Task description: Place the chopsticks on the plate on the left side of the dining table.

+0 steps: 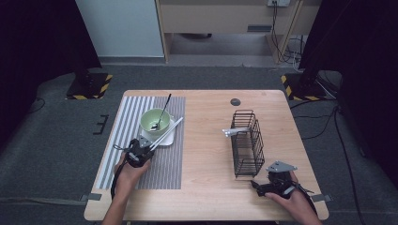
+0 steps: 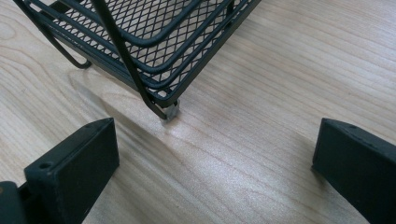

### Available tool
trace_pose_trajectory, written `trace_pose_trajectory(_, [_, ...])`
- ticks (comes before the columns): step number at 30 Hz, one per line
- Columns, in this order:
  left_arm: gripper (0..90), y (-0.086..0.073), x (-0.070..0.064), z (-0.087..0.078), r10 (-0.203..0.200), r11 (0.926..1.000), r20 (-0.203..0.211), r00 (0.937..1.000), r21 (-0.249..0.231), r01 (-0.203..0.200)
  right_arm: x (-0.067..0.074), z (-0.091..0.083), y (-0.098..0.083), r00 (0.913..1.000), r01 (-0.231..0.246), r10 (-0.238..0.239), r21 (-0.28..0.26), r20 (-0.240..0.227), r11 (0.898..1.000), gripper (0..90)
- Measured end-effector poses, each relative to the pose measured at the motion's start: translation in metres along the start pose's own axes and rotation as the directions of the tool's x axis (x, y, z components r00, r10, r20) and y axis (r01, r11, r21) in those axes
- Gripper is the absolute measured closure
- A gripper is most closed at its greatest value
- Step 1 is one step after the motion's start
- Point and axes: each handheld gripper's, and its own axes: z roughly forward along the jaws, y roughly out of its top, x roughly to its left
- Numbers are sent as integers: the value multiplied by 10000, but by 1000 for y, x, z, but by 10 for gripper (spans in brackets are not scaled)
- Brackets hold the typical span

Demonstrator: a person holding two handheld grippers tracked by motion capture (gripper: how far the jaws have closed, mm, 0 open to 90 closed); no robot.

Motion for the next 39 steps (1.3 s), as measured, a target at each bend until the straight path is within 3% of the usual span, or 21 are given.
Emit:
trace_pose_trajectory(14, [809,0,-1,2,27,9999,-68,10000,154,-26,0,0,0,10000,26,-26,2,-6,10000,4])
trace_pose_trajectory(27, [770,4,-3,-10,-61,9994,-59,10000,-346,59,0,0,0,10000,55,-55,-10,-5,10000,4])
trace_pose_trajectory(30, [734,7,-2,-20,-220,9967,-191,9996,-789,204,0,0,0,10000,40,-40,-5,-10,10000,4])
trace_pose_trajectory(34, [612,8,3,-36,-665,9856,-559,9962,-1594,569,0,0,0,10000,42,-42,-4,-13,10000,4])
trace_pose_trajectory(37, [524,4,6,-38,-905,9826,-507,9946,-1674,809,0,0,-1,10000,39,-39,4,-25,10000,4])
trace_pose_trajectory(39, [476,0,7,-35,-927,9854,-487,9945,-1480,846,0,0,-1,10000,38,-38,6,-27,10000,4])
